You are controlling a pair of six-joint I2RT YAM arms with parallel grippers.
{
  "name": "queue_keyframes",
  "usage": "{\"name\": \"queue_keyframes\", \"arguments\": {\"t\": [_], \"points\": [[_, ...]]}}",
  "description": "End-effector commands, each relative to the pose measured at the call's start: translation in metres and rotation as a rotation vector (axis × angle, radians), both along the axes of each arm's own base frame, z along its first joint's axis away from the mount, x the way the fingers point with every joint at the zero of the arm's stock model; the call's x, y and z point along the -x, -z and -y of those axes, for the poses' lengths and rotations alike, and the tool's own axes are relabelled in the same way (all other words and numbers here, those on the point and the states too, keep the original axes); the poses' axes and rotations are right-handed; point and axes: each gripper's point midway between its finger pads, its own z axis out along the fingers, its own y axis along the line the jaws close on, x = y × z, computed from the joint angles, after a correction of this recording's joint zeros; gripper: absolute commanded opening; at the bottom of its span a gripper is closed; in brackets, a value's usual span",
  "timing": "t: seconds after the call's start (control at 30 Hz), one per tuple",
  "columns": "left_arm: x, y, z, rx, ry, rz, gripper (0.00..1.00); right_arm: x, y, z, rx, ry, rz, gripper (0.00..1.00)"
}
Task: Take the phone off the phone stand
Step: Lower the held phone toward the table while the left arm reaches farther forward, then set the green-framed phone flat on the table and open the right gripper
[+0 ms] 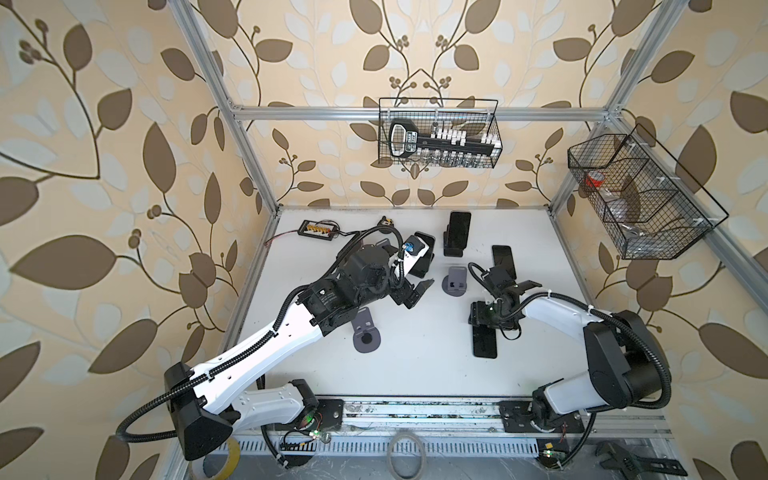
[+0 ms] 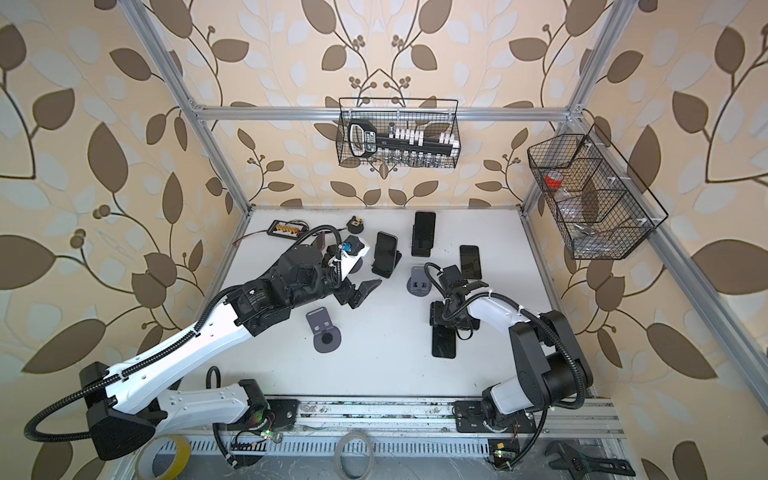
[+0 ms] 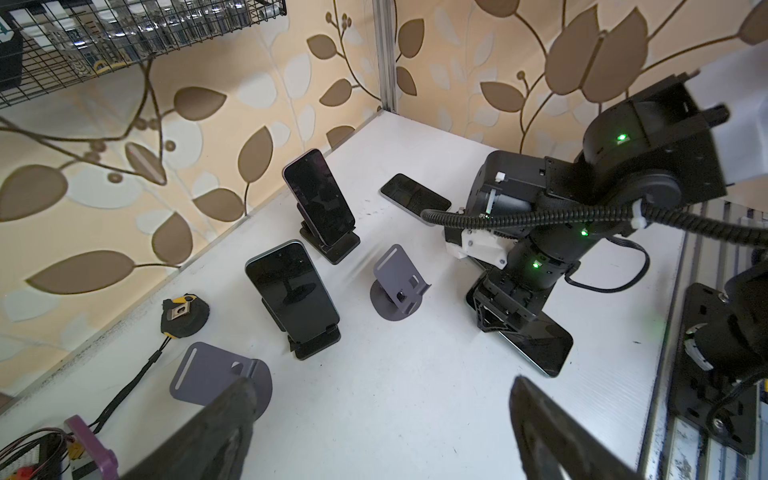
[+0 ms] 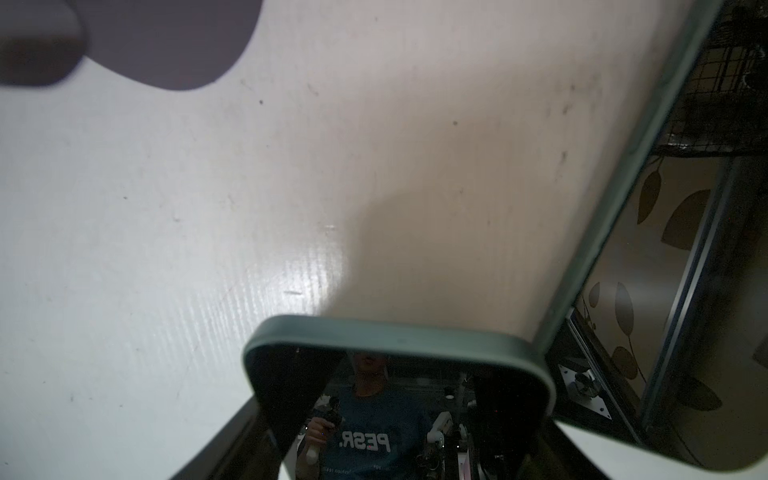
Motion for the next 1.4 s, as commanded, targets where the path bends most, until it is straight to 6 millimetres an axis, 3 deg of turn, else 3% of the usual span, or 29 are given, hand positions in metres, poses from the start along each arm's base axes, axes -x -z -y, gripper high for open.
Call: {"name": "queue_keyframes", "arguments": {"t": [0.0, 0.5, 0.97, 1.23, 1.37], "points": [[0.004, -0.009, -0.002, 0.006, 0.005, 0.042, 0.95, 0.005, 0.015, -0.001, 0.005, 0.012, -0.040, 0.65], [0.006, -0.008, -0.001, -0.015, 0.011, 0.058, 0.95, 0.010, 0.018, 0.000, 0.016, 0.017, -0.048, 0.77], [0.007, -0.006, 0.000, -0.022, 0.014, 0.062, 0.95, 0.011, 0.016, 0.000, 0.022, 0.019, -0.044, 0.81], [0.007, -0.005, 0.001, -0.027, 0.014, 0.064, 0.95, -0.002, -0.005, -0.002, 0.012, 0.029, 0.026, 0.80], [0.006, -0.001, 0.003, -0.038, 0.019, 0.059, 0.95, -0.018, -0.031, -0.005, -0.012, 0.039, 0.132, 0.81]]}}
